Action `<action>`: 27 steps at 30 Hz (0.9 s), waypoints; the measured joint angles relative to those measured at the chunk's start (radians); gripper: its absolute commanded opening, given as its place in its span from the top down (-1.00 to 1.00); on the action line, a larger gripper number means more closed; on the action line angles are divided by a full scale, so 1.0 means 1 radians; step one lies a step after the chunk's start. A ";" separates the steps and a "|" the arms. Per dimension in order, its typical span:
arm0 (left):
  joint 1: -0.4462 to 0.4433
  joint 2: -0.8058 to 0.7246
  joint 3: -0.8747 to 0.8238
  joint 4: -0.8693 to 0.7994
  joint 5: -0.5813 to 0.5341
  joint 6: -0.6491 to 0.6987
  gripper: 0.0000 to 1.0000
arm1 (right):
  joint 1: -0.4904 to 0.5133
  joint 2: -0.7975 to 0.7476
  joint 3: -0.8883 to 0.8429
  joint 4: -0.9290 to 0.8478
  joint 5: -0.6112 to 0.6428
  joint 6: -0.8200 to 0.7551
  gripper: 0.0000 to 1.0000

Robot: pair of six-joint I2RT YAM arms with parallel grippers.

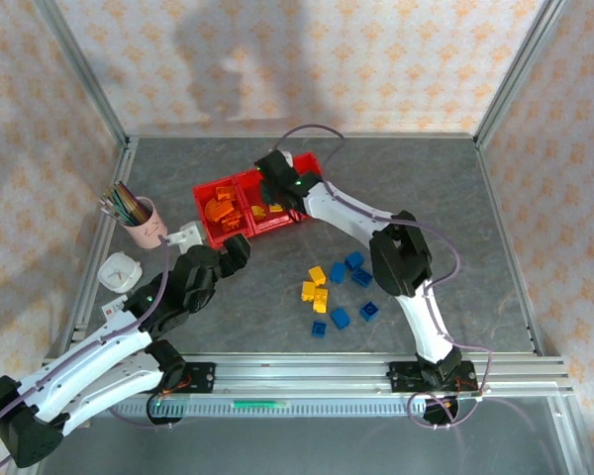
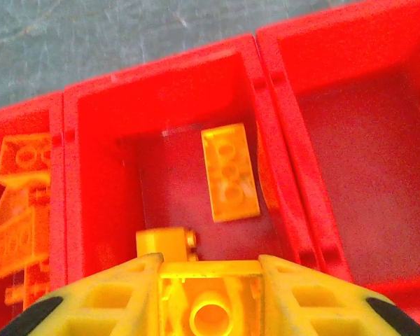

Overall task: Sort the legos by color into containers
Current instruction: Place the lego in the container.

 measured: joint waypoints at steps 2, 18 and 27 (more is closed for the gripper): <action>0.019 0.002 0.000 0.000 0.006 0.008 -0.98 | -0.005 0.054 0.068 -0.002 0.006 -0.014 0.02; 0.035 0.051 0.001 0.014 0.097 0.037 -0.98 | -0.010 -0.121 -0.146 -0.024 -0.036 -0.043 -0.23; -0.015 0.063 -0.028 0.068 0.151 0.040 -0.99 | -0.010 -0.395 -0.503 0.008 -0.070 -0.017 -0.34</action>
